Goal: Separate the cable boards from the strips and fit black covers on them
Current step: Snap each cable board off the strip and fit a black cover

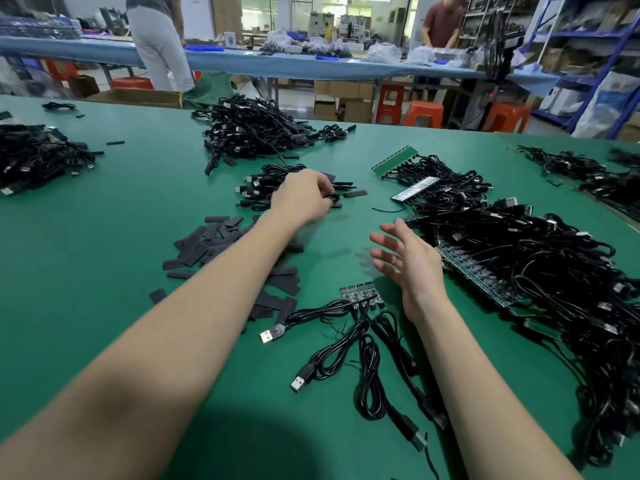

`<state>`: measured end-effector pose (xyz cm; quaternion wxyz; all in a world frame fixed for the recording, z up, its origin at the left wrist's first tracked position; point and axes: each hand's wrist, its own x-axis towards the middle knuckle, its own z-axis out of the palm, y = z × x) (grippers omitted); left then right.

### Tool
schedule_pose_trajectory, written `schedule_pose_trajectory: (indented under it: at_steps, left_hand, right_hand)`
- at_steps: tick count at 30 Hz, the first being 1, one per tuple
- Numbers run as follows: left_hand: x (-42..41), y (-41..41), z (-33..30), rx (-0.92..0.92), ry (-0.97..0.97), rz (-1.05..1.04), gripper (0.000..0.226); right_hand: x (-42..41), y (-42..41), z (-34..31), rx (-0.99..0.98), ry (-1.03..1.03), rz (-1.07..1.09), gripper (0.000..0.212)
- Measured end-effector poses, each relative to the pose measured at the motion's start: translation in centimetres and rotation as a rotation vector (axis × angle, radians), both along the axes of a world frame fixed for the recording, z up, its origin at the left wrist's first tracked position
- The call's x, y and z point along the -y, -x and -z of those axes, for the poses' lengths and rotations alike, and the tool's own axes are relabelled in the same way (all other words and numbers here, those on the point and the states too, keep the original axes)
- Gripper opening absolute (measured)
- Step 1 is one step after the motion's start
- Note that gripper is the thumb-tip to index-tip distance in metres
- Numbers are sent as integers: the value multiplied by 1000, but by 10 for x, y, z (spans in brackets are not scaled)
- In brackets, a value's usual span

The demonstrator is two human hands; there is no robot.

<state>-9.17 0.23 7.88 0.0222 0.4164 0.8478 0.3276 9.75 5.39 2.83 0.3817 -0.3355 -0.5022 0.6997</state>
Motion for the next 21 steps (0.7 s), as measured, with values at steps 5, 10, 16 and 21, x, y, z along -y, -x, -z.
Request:
schedule_pose_trajectory:
  at_steps: [5,10,16,21]
  left_hand:
    - [-20,42,-2,-465,283,-139,27]
    - [-16,60,9,-418,396,-108,33]
    - [-11,60,29,-184,212,-80,63]
    - [-11,58,28,-177,340,-39,43]
  right_hand:
    - [-3,3,1,19,2,16,29]
    - [-5,6,0,44,3,12,27]
    - [-4,8,1,56,-3,7,26]
    - [-3,7,1,64,-14,-8,23]
